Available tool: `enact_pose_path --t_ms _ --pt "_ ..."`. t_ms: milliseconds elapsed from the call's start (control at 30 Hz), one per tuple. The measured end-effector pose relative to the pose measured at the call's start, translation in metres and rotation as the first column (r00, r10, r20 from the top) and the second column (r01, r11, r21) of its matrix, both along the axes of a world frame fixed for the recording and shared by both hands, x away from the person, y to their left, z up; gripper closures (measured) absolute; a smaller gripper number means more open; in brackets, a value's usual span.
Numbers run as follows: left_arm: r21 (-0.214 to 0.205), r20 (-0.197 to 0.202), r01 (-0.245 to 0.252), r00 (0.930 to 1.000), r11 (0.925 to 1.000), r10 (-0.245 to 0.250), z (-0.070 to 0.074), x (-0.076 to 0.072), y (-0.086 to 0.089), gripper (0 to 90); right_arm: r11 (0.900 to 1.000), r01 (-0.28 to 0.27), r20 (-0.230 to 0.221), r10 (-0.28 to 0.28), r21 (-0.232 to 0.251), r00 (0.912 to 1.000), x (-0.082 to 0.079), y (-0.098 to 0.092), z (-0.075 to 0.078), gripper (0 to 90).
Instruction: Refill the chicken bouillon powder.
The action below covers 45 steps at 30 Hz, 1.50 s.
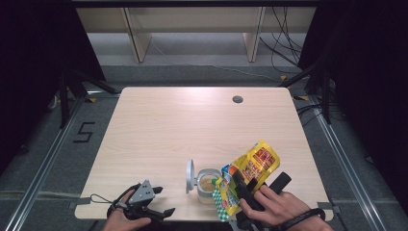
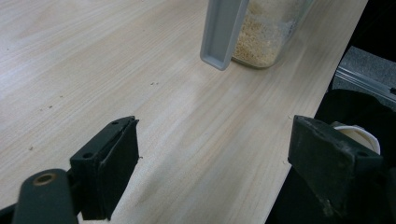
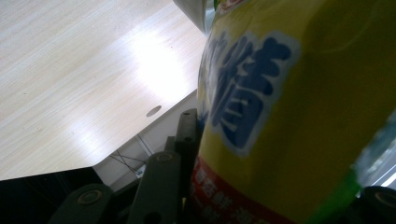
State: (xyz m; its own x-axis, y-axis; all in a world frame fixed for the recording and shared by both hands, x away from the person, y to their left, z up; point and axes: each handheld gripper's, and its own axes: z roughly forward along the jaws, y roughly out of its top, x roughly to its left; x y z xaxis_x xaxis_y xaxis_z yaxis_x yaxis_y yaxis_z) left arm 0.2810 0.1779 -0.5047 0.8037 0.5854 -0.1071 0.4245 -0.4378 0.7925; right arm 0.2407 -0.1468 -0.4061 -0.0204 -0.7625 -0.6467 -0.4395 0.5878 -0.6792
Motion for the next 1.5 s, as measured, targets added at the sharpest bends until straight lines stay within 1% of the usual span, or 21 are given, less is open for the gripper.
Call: enact_pose_path --t_ms 67,100,133,167,200,233,300,333,400,433,467,500,533,633,667,700,900,967,1067,1133,1500 --pt "0.001 -0.005 -0.001 1.0 1.0 0.001 -0.0002 0.0 -0.0002 15.7 1.0 -0.001 0.0 0.001 0.0 1.0 -0.0001 -0.0001 0.0 72.3" --pt "0.019 0.001 0.003 1.0 0.9998 -0.003 0.0 0.0008 0.0005 15.7 1.0 -0.004 0.003 0.004 -0.004 1.0 0.0 0.0 -0.0003 72.3" --pt "0.018 0.0 0.003 1.0 0.9998 -0.003 -0.0001 0.0007 0.0003 15.7 1.0 -0.008 0.001 0.008 -0.002 1.0 0.0003 0.0001 -0.0005 72.3" --pt "-0.001 -0.006 -0.001 1.0 1.0 0.001 -0.0003 -0.0003 -0.0006 15.7 1.0 -0.007 -0.001 0.007 -0.001 1.0 0.0003 0.0 -0.0006 72.4" --pt "0.0 -0.005 0.0 1.0 1.0 0.0 -0.0002 -0.0002 -0.0005 15.7 1.0 -0.007 0.005 0.007 -0.003 1.0 0.0003 0.0002 -0.0004 72.4" --pt "0.019 0.001 0.005 1.0 0.9998 -0.005 0.0 0.0007 0.0005 15.7 1.0 -0.007 0.004 0.007 -0.004 1.0 0.0004 0.0002 -0.0002 72.4" --pt "-0.001 -0.005 -0.002 1.0 1.0 0.002 -0.0002 -0.0001 -0.0001 15.7 1.0 -0.003 0.003 0.003 -0.008 1.0 0.0001 0.0001 0.0 72.6" --pt "-0.004 0.004 0.004 1.0 1.0 -0.004 -0.0001 0.0 -0.0002 15.7 1.0 0.0 0.0 0.0 -0.001 1.0 -0.0001 -0.0004 0.0001 72.6" --pt "0.0 -0.005 -0.002 1.0 1.0 0.002 -0.0001 -0.0001 -0.0002 15.7 1.0 -0.003 0.001 0.003 -0.003 1.0 -0.0002 -0.0003 0.0003 72.7" --pt "0.017 0.001 0.003 1.0 0.9998 -0.003 0.0 0.0007 0.0005 15.7 1.0 0.0 0.0 0.0 0.002 1.0 -0.0003 -0.0005 0.0005 72.7" --pt "0.017 0.0 0.003 1.0 0.9998 -0.003 0.0 0.0006 0.0003 15.7 1.0 -0.003 0.003 0.003 -0.003 1.0 -0.0002 -0.0002 0.0006 72.7" --pt "0.0 -0.005 -0.001 1.0 1.0 0.001 -0.0001 -0.0003 -0.0005 15.7 1.0 -0.003 0.002 0.003 -0.004 1.0 -0.0002 -0.0001 0.0007 72.7" --pt "0.018 0.002 0.004 1.0 0.9998 -0.004 0.0001 0.0006 0.0005 15.7 1.0 -0.004 0.001 0.004 -0.004 1.0 -0.0001 0.0001 0.0009 73.0" --pt "-0.006 0.001 0.003 1.0 1.0 -0.003 -0.0003 0.0001 -0.0004 15.7 1.0 0.0 -0.002 0.0 0.002 1.0 -0.0004 0.0 0.0004 73.2" --pt "-0.002 0.006 0.009 0.9999 1.0 -0.009 -0.0001 0.0004 -0.0001 15.7 1.0 -0.004 -0.001 0.004 -0.002 1.0 -0.0002 0.0002 0.0004 73.2" --pt "0.0 -0.006 -0.003 1.0 1.0 0.003 -0.0002 -0.0003 -0.0001 15.7 1.0 -0.004 -0.001 0.004 -0.002 1.0 -0.0001 0.0002 0.0005 73.3" --pt "0.0 -0.005 -0.002 1.0 1.0 0.002 -0.0002 -0.0001 -0.0001 15.7 1.0 -0.001 -0.004 0.001 -0.004 1.0 0.0004 -0.0004 0.0024 73.9" --pt "-0.01 -0.008 -0.004 1.0 0.9999 0.004 -0.0004 -0.0005 -0.0007 15.7 1.0 0.003 -0.004 -0.003 -0.003 1.0 0.0003 -0.0006 0.0033 73.9" --pt "0.01 -0.001 -0.001 1.0 0.9999 0.001 -0.0001 0.0003 0.0002 15.7 1.0 0.002 0.001 -0.002 -0.009 1.0 0.0005 -0.0008 0.0046 74.0" --pt "-0.001 -0.005 -0.002 1.0 1.0 0.002 -0.0002 -0.0002 -0.0002 15.7 1.0 0.0 0.004 0.0 -0.01 1.0 0.0004 -0.0009 0.0044 74.1" --pt "0.0 -0.004 -0.003 1.0 1.0 0.003 -0.0002 -0.0002 -0.0001 15.7 1.0 0.004 0.0 -0.004 -0.008 1.0 0.0004 -0.0015 0.0056 75.3"
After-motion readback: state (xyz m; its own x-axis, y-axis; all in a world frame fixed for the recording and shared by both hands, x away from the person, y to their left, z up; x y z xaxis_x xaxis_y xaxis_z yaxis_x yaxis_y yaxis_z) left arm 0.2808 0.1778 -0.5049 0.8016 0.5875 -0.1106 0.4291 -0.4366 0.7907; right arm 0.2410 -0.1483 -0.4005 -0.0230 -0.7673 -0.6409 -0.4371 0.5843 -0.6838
